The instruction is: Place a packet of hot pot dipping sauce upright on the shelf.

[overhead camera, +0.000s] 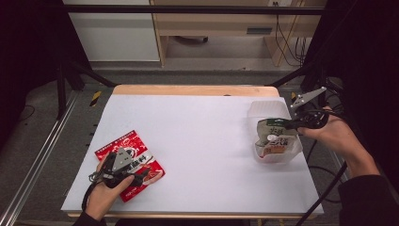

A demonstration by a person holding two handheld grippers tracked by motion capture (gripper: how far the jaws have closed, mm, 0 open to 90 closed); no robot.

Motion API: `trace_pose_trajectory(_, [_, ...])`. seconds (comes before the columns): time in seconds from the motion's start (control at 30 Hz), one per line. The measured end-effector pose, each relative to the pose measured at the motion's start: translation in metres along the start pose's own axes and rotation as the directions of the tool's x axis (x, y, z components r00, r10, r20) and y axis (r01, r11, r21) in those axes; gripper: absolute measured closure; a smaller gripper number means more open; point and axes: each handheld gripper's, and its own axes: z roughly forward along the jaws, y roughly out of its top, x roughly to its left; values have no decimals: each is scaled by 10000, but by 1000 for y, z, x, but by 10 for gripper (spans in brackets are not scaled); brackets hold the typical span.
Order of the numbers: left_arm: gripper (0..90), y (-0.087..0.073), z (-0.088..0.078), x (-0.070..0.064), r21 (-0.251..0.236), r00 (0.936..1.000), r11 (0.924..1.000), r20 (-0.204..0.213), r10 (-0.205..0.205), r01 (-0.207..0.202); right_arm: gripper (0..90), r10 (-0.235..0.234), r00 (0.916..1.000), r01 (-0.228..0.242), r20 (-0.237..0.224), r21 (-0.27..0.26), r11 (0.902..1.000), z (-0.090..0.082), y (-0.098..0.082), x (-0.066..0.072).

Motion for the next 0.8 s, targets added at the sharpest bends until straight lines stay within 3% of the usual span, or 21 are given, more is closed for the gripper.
trace_pose_trajectory(0.3, [74,0,0,-1,-1,10000,10000,5,-13,13,855,47,9999,-48,121,99,9999,0,-6,-1])
trace_pose_trajectory(0.5, [74,0,0,0,-14,10000,10000,-7,-31,31,770,28,9997,-34,227,257,9997,-2,-9,-2])
trace_pose_trajectory(0.67, [74,0,0,1,-33,10000,10000,-13,-54,54,585,-105,9980,132,618,-444,9989,-16,-8,3])
trace_pose_trajectory(0.8, [74,0,0,1,-66,10000,9999,-45,-84,84,497,-72,9953,177,966,-1079,9940,-31,0,10])
